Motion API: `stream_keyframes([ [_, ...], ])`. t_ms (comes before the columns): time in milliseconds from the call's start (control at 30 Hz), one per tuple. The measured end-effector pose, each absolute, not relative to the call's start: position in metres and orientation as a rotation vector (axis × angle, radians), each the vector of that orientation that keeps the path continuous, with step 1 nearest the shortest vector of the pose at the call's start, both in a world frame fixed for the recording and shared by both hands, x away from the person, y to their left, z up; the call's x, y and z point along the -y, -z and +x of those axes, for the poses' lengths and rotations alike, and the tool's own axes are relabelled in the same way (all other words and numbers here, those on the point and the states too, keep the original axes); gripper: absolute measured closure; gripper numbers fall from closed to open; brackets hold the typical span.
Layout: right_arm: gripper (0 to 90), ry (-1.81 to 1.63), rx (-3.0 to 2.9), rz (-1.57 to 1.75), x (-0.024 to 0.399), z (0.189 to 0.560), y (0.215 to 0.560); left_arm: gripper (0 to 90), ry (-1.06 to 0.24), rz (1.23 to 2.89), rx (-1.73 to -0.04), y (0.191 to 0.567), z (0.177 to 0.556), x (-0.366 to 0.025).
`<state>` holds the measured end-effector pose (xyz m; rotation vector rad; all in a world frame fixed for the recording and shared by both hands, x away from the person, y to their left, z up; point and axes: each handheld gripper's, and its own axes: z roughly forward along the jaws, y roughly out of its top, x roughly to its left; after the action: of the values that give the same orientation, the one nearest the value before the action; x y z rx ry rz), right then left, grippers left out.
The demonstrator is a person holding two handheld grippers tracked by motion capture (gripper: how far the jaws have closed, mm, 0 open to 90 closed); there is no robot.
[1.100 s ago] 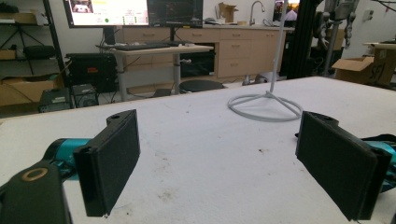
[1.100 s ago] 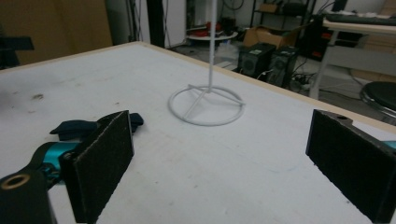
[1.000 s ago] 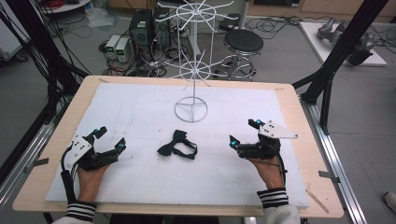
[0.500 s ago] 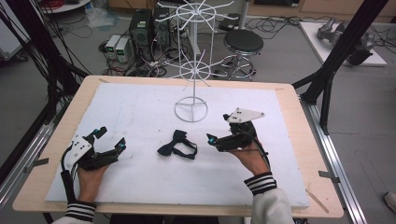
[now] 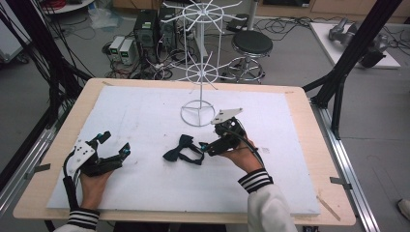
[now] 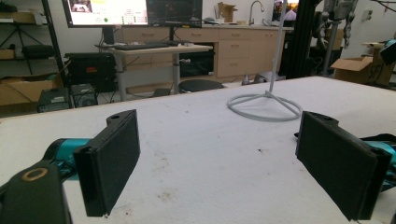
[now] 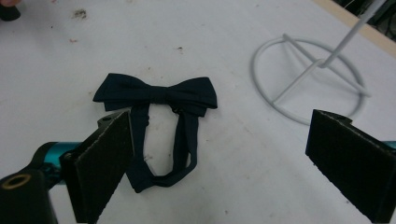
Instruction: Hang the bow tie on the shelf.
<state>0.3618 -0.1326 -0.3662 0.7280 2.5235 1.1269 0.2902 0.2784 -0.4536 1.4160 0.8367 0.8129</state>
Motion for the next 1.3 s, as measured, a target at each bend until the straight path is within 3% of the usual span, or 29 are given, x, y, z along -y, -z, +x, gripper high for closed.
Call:
stream_keyframes([
  [333, 6.9, -0.981, -2.636, 0.72, 0.107, 0.373, 0.379, 14.2, -0.812, 1.416, -0.836, 0.454, 0.29, -0.279],
  [467, 17.1, -0.929, -2.69, 0.684, 0.099, 0.375, 0.383, 14.2, -0.811, 1.416, -0.838, 0.454, 0.29, -0.279],
  [867, 20.7, -0.798, -2.757, 0.668, 0.078, 0.384, 0.393, 14.2, -0.81, 1.415, -0.837, 0.454, 0.29, -0.279],
  [1300, 40.4, -0.634, -2.828, 0.614, 0.072, 0.389, 0.406, 14.2, -0.805, 1.417, -0.837, 0.454, 0.291, -0.279],
])
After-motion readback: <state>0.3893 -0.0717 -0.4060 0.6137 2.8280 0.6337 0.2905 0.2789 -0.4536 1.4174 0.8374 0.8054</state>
